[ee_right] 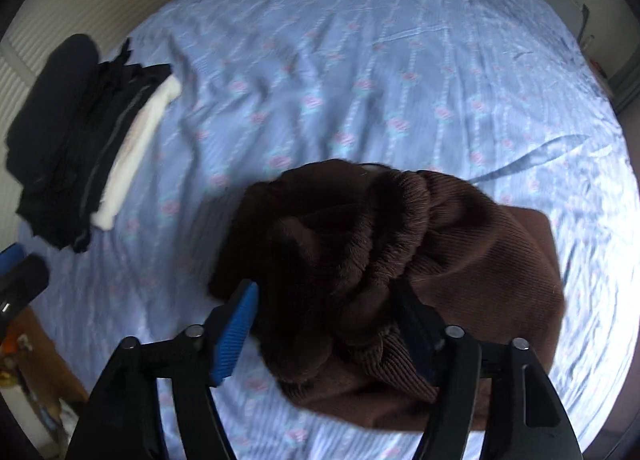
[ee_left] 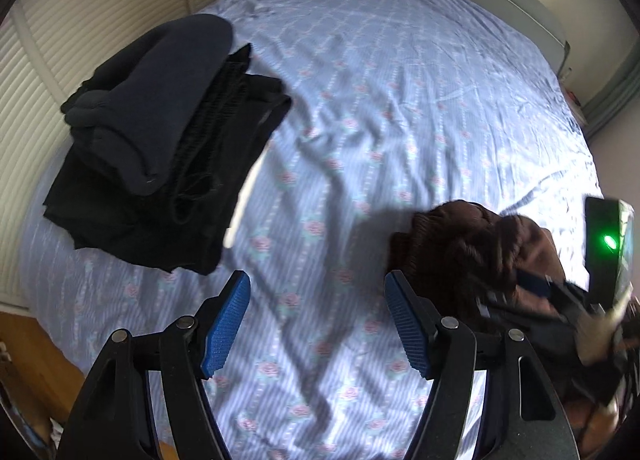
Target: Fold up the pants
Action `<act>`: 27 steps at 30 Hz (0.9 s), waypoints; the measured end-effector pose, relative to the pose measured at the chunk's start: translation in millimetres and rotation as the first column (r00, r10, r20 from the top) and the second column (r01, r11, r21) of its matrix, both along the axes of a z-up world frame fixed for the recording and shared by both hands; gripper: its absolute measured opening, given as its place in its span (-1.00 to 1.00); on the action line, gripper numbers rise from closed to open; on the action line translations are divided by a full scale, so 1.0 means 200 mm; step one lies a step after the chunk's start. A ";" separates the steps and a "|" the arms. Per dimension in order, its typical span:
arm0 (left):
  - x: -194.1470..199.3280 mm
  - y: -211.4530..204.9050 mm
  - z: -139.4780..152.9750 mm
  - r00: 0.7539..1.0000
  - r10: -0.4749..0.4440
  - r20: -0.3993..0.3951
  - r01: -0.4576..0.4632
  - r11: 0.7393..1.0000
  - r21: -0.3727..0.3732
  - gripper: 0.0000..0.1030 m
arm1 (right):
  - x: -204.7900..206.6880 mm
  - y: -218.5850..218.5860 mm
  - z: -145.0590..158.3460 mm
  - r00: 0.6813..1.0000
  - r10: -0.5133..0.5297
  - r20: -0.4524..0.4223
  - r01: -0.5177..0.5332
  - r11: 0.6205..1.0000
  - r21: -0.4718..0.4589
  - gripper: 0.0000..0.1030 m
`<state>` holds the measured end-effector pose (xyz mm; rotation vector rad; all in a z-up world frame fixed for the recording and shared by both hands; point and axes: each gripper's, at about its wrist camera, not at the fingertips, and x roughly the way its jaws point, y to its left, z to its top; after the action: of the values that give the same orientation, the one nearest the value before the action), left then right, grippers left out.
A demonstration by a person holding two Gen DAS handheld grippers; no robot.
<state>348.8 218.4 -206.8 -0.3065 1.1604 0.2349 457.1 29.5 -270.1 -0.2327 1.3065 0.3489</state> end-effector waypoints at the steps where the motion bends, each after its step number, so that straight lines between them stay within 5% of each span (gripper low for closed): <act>1: -0.01 0.01 0.00 1.000 0.006 0.001 -0.006 1.000 0.004 0.36 | -0.03 0.01 0.01 1.000 0.005 -0.009 -0.005 1.000 0.013 0.37; 11: -0.02 -0.14 0.10 0.994 -0.098 0.041 0.096 0.994 0.048 0.40 | -0.36 -0.19 0.39 0.989 0.081 0.120 -0.100 0.981 0.167 0.38; 18: 0.08 -0.52 0.12 0.959 -0.264 0.106 0.273 0.959 -0.080 0.40 | -0.32 -0.76 0.37 0.975 -0.196 0.103 0.177 0.970 0.164 0.38; 27: 0.46 -0.83 -0.14 0.961 -0.273 -0.035 0.266 0.954 -0.139 0.40 | -0.27 -1.24 0.16 0.911 -0.412 0.006 0.405 0.897 0.178 0.38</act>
<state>440.1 51.4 -233.8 -0.2567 1.2595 -0.0753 403.1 -217.5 -239.0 0.1831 1.2378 0.0955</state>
